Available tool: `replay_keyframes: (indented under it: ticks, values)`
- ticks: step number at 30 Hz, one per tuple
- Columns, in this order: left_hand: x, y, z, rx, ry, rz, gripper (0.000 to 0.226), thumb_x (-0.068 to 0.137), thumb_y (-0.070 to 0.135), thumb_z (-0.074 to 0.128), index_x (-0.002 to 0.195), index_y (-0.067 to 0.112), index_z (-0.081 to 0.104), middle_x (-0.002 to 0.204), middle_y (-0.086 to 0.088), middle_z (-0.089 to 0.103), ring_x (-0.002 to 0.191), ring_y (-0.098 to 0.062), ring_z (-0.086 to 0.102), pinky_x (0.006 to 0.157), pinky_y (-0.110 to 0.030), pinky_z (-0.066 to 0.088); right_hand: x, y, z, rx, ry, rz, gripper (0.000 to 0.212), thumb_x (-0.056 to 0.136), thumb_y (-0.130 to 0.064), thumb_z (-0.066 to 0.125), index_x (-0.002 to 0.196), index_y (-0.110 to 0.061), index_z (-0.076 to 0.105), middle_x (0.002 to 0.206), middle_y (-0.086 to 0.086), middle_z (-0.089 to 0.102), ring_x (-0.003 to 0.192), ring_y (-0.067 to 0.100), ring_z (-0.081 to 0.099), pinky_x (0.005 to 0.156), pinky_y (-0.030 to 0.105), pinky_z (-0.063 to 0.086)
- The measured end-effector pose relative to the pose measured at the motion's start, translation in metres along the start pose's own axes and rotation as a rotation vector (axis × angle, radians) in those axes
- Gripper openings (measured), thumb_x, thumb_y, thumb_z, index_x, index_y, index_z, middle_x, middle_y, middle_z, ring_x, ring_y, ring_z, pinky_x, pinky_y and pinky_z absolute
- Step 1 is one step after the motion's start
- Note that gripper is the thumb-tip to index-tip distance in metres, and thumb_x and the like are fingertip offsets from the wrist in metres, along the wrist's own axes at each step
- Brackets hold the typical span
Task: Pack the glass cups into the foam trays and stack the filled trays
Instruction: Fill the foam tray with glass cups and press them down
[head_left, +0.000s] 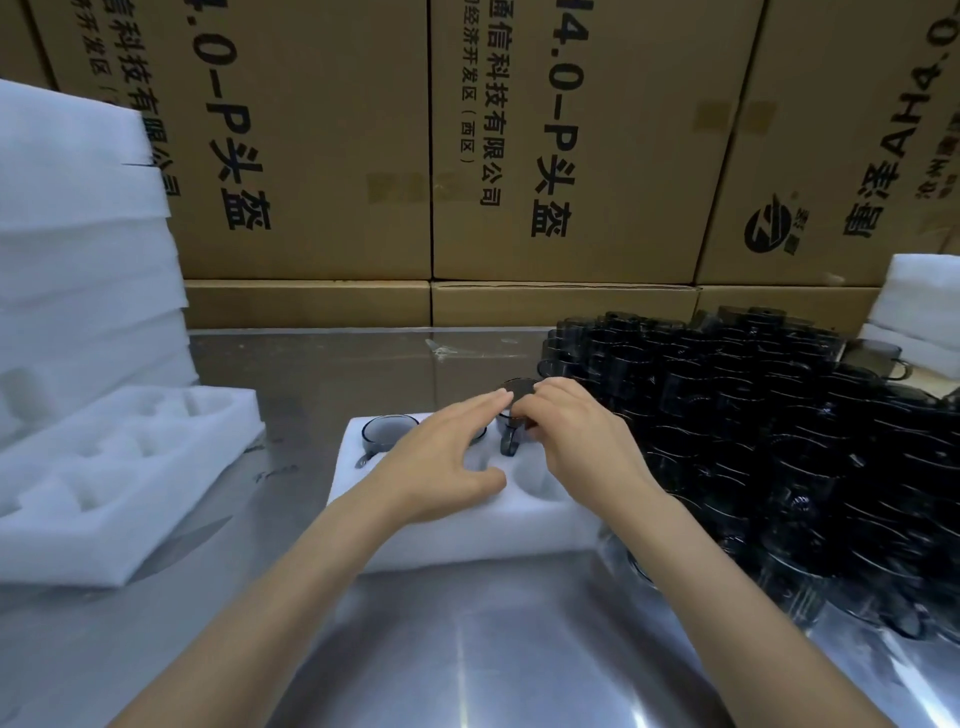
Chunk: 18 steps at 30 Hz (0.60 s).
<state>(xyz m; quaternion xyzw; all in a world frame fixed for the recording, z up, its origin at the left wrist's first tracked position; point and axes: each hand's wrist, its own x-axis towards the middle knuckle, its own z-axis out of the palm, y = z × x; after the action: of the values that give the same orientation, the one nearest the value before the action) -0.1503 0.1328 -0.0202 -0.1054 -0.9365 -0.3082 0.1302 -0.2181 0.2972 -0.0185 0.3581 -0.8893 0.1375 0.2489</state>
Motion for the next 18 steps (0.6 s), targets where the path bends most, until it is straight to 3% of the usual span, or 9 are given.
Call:
replay_keyframes:
  ticks: [4, 7, 9, 12, 15, 18]
  values:
    - [0.0006, 0.0001, 0.0018, -0.004, -0.007, -0.011, 0.083, 0.066, 0.032, 0.047, 0.147, 0.032, 0.028, 0.152, 0.02, 0.024, 0.138, 0.005, 0.02, 0.112, -0.017, 0.02, 0.0007, 0.0003, -0.0001, 0.11, -0.032, 0.043, 0.019, 0.094, -0.009, 0.052, 0.108, -0.019, 0.062, 0.109, -0.004, 0.058, 0.122, 0.011, 0.039, 0.076, 0.039, 0.051]
    - [-0.0014, -0.0001, 0.0015, 0.026, -0.019, -0.006, 0.085, 0.066, 0.033, 0.045, 0.149, 0.031, 0.025, 0.155, 0.018, 0.02, 0.142, 0.002, 0.014, 0.116, -0.026, 0.019, -0.0018, 0.0024, 0.0017, 0.184, -0.033, 0.044, 0.024, 0.095, -0.011, 0.049, 0.115, -0.022, 0.059, 0.125, -0.01, 0.055, 0.134, 0.007, 0.031, 0.091, 0.032, 0.046]
    - [-0.0023, -0.0004, 0.0002, 0.031, -0.006, 0.003, 0.084, 0.069, 0.034, 0.044, 0.149, 0.033, 0.02, 0.156, 0.018, 0.016, 0.142, 0.002, 0.009, 0.118, -0.03, 0.015, -0.0031, 0.0036, -0.0005, 0.269, 0.016, 0.041, 0.036, 0.097, -0.008, 0.043, 0.126, -0.025, 0.054, 0.14, -0.017, 0.044, 0.14, 0.002, 0.021, 0.102, 0.025, 0.033]
    - [-0.0017, -0.0007, -0.001, 0.078, 0.016, 0.015, 0.08, 0.073, 0.036, 0.039, 0.149, 0.033, 0.014, 0.156, 0.02, 0.007, 0.142, 0.004, 0.002, 0.118, -0.025, 0.003, -0.0038, 0.0075, -0.0059, 0.284, 0.061, 0.089, 0.047, 0.1, -0.01, 0.033, 0.144, -0.026, 0.038, 0.151, -0.019, 0.029, 0.141, -0.002, 0.012, 0.105, 0.018, 0.021]
    - [-0.0017, -0.0004, 0.0003, 0.166, -0.018, 0.038, 0.078, 0.075, 0.038, 0.033, 0.15, 0.032, 0.012, 0.156, 0.021, 0.001, 0.139, 0.008, -0.004, 0.113, -0.021, -0.005, -0.0064, 0.0094, -0.0038, 0.2, -0.072, 0.127, 0.05, 0.101, -0.017, 0.028, 0.15, -0.027, 0.024, 0.156, -0.018, 0.017, 0.143, -0.002, 0.006, 0.107, 0.021, 0.022]
    - [-0.0011, -0.0013, 0.0011, 0.214, -0.076, 0.006, 0.078, 0.075, 0.041, 0.029, 0.15, 0.031, 0.013, 0.157, 0.018, 0.001, 0.142, 0.003, -0.004, 0.114, -0.025, -0.005, -0.0085, 0.0083, -0.0014, 0.17, -0.13, 0.157, 0.052, 0.1, -0.015, 0.028, 0.15, -0.028, 0.021, 0.155, -0.018, 0.019, 0.143, 0.001, 0.01, 0.108, 0.024, 0.024]
